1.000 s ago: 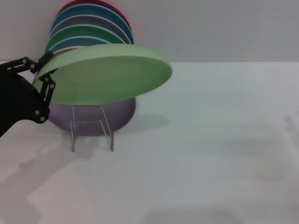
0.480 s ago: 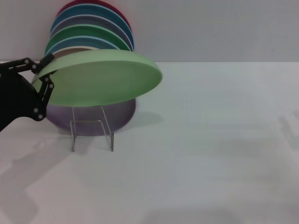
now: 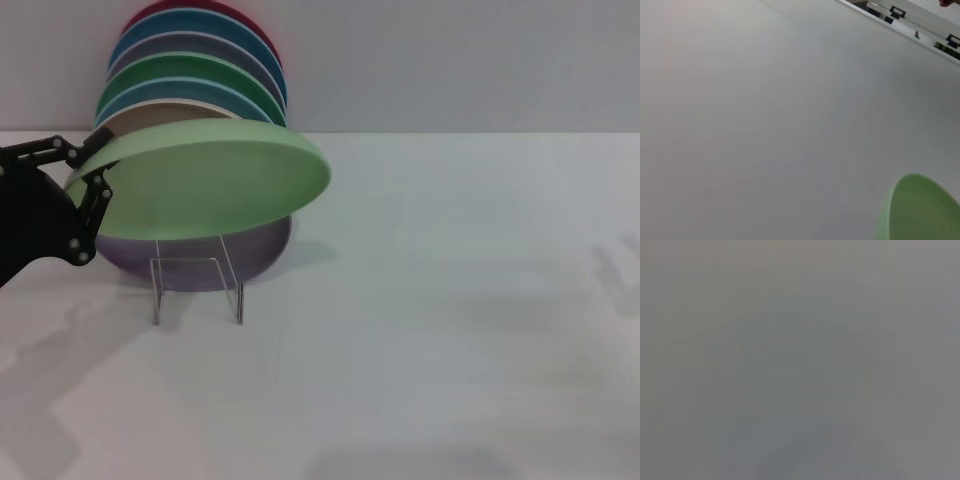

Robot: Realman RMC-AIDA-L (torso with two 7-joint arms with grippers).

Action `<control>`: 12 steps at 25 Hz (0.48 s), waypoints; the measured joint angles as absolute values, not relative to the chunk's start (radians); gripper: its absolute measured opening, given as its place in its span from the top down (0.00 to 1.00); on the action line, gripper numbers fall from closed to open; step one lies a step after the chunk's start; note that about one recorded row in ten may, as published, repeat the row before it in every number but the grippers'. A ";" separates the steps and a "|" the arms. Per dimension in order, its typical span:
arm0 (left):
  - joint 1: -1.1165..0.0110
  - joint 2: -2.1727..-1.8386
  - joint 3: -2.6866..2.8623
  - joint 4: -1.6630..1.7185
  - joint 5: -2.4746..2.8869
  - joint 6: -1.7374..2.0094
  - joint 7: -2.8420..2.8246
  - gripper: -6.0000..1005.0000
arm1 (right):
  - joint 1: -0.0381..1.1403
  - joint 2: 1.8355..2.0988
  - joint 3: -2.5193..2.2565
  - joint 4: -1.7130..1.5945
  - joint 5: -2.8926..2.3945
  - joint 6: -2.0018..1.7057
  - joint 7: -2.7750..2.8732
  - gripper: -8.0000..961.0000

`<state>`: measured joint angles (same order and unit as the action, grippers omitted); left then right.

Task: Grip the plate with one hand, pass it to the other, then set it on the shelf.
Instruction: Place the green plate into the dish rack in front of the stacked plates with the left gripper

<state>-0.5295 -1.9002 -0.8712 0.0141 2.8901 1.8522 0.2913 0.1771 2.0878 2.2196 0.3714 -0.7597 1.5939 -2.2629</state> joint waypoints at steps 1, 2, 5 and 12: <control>-0.526 -1.900 -0.870 0.014 2.890 1.845 0.291 0.92 | 0.178 2.088 2.220 0.371 -0.760 1.594 -2.263 0.41; -0.526 -1.900 -0.870 0.014 2.890 1.845 0.291 0.92 | 0.178 2.088 2.220 0.371 -0.760 1.594 -2.263 0.41; -0.524 -1.902 -0.868 0.019 2.890 1.835 0.292 0.92 | 0.181 2.086 2.220 0.371 -0.760 1.594 -2.269 0.41; -0.524 -1.913 -0.867 0.031 2.890 1.804 0.302 0.92 | 0.183 2.086 2.220 0.371 -0.764 1.594 -2.288 0.41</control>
<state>-0.5243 -1.9128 -0.8669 0.0313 2.8901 1.8042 0.3022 0.1827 2.0862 2.2196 0.3711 -0.7644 1.5940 -2.2878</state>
